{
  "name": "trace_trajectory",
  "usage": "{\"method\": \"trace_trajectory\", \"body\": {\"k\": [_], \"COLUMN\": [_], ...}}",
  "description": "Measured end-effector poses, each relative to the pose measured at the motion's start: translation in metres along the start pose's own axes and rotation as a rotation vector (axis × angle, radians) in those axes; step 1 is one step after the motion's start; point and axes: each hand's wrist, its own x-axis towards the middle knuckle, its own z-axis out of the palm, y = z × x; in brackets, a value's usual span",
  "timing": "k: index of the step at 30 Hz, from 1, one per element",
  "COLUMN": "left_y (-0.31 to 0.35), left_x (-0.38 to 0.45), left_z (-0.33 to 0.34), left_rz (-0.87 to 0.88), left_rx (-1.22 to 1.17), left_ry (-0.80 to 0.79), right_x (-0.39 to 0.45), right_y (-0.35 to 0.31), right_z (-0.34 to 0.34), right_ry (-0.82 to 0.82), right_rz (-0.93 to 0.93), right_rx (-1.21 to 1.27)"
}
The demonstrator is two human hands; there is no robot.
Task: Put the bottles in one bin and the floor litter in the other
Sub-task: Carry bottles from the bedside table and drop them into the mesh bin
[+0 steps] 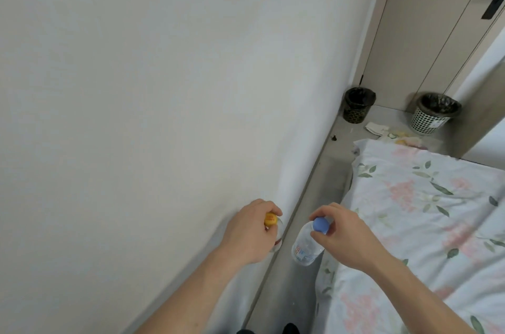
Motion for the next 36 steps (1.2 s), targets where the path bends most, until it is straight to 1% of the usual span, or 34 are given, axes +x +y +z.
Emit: {"method": "trace_trajectory", "body": {"k": [9, 15, 21, 27, 33, 36], "left_y": [0.069, 0.117, 0.165, 0.206, 0.242, 0.257], "left_x": [0.162, 0.267, 0.337, 0.402, 0.471, 0.514], "left_z": [0.019, 0.037, 0.057, 0.067, 0.066, 0.069], "left_rz": [0.067, 0.128, 0.2, 0.249, 0.28, 0.297], "left_rx": [0.03, 0.005, 0.041, 0.096, 0.073, 0.077], "left_ry": [-0.136, -0.171, -0.251, -0.249, -0.205, -0.21], "right_x": [0.088, 0.142, 0.167, 0.201, 0.254, 0.285], "right_y": [0.063, 0.102, 0.151, 0.202, 0.232, 0.248], "right_z": [-0.069, -0.111, -0.157, -0.215, -0.263, -0.281], "right_ry": [0.131, 0.234, 0.33, 0.369, 0.375, 0.391], "right_rz": [0.153, 0.249, 0.34, 0.368, 0.349, 0.351], "right_rx": [0.027, 0.072, 0.141, 0.152, 0.116, 0.124]}}
